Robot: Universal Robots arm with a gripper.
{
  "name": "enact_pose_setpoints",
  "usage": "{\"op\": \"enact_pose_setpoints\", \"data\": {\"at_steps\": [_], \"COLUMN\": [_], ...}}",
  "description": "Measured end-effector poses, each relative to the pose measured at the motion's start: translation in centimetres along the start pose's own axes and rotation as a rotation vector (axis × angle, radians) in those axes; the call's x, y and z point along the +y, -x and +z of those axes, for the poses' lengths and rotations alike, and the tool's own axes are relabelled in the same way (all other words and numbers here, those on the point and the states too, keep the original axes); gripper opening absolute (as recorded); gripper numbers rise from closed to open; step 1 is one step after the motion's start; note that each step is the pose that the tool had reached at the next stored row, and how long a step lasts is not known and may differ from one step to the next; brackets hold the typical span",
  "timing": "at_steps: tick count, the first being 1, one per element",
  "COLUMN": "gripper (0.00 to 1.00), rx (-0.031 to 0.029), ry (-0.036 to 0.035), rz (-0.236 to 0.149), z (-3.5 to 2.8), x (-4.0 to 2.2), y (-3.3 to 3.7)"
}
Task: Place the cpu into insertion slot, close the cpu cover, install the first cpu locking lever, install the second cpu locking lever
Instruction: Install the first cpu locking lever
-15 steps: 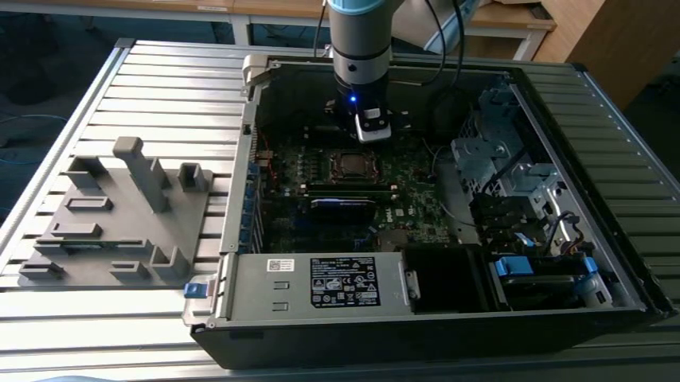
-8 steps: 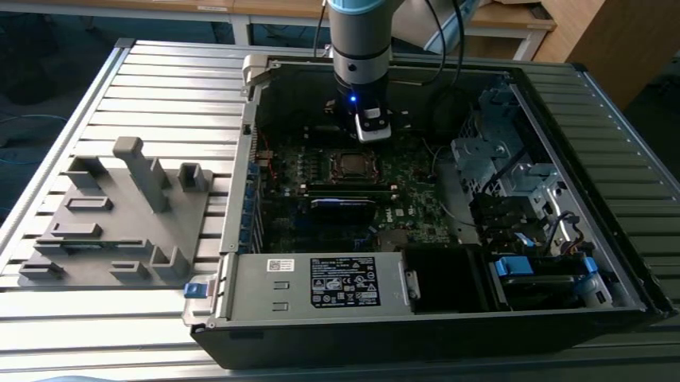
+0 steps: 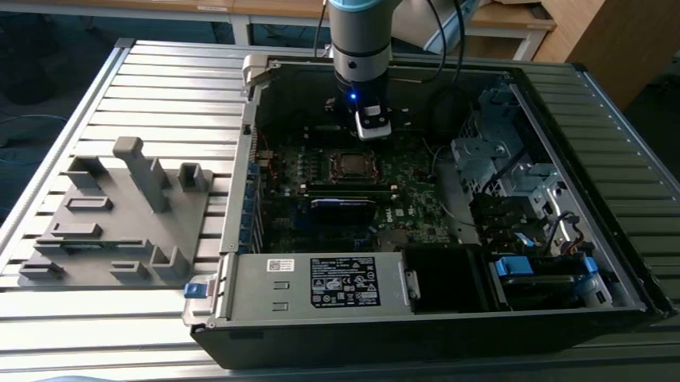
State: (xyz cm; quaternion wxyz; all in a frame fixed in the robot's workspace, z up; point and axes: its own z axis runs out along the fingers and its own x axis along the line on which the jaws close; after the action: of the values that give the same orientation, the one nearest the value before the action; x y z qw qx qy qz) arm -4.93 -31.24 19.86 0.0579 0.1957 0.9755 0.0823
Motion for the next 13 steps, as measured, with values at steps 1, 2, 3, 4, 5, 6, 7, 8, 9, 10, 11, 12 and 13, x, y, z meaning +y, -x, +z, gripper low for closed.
{"op": "enact_pose_setpoints", "data": {"at_steps": [1, 2, 3, 4, 5, 6, 7, 8, 9, 10, 11, 12, 13], "gripper": [0.1, 0.1, 0.1, 0.1, 0.1, 0.1, 0.1, 0.1, 0.1, 0.1, 0.1, 0.1, 0.1], "rx": [0.0004, 0.0005, 0.0003, -0.0003, -0.0018, -0.0038, -0.0064, -0.0086, -0.0093, -0.0094, -0.0095, -0.0095, -0.0096], "ry": [0.0015, 0.0028, 0.0037, 0.0044, 0.005, 0.0059, 0.007, 0.0078, 0.0081, 0.0081, 0.0082, 0.0083, 0.0083], "rz": [0.0, 0.0, 0.0, 0.0, 0.0, 0.0, -0.001, -0.001, -0.001, -0.001, -0.001, -0.001, -0.001], "z": [0.0, 0.01, 0.02, 0.03, 0.05, 0.07, 0.09, 0.1, 0.1, 0.1, 0.1, 0.11, 0.11], "x": [0.0, 0.0, 0.0, 0.0, -0.01, -0.01, -0.02, -0.02, -0.02, -0.02, -0.02, -0.02, -0.02], "y": [0.0, -0.01, -0.01, -0.01, -0.02, -0.03, -0.03, -0.03, -0.03, -0.03, -0.03, -0.03, -0.03]}}
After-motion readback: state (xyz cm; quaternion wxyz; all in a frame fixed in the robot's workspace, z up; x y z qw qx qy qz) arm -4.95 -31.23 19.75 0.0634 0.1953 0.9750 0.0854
